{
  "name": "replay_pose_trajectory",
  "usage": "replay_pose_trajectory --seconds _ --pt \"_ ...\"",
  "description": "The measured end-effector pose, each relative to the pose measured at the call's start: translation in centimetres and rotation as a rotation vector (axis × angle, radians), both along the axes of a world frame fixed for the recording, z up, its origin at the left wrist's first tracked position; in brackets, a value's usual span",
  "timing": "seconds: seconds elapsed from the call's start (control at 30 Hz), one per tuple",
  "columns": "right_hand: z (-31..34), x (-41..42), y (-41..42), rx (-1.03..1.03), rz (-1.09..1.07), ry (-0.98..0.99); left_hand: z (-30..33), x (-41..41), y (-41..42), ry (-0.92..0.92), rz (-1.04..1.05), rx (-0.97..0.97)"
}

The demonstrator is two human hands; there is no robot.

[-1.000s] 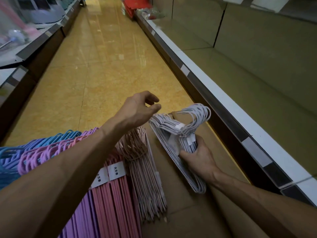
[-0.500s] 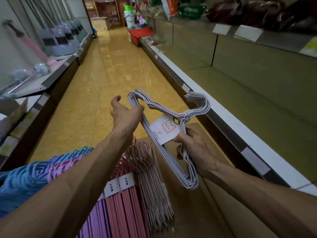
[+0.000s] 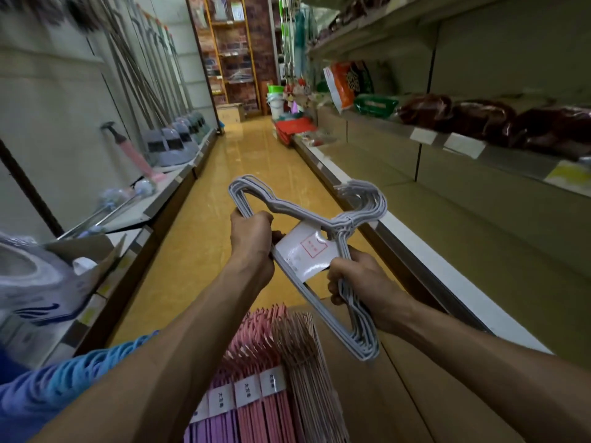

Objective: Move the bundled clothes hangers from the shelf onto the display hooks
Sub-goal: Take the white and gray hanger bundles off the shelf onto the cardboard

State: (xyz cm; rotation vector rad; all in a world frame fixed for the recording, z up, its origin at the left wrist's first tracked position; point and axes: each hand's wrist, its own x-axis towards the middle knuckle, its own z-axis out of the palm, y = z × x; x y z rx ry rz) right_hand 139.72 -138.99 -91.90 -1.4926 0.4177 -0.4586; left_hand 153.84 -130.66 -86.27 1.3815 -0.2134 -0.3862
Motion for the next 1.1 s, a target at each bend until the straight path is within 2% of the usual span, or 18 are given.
replay_pose_trajectory --seconds 0.2,0.43,0.57,0.83,1.1 --pt "8.2 1.7 0.2 -0.154 0.05 -0.023 6.9 1.2 1.7 0.023 0.127 -0.192" --pt "17.7 3.4 1.4 -0.335 0.048 0.019 15.2 2.1 3.9 0.101 0.239 -0.314" --pt "24.8 4.8 2.2 -0.361 0.087 0.02 21.6 3.4 5.5 0.136 0.269 -0.378" --pt "44.3 7.9 5.9 -0.319 0.095 -0.075 42.0 5.3 9.3 0.179 0.287 -0.428" --pt "67.1 9.4 9.4 -0.317 0.116 -0.05 65.6 4.7 13.7 0.248 0.275 -0.465"
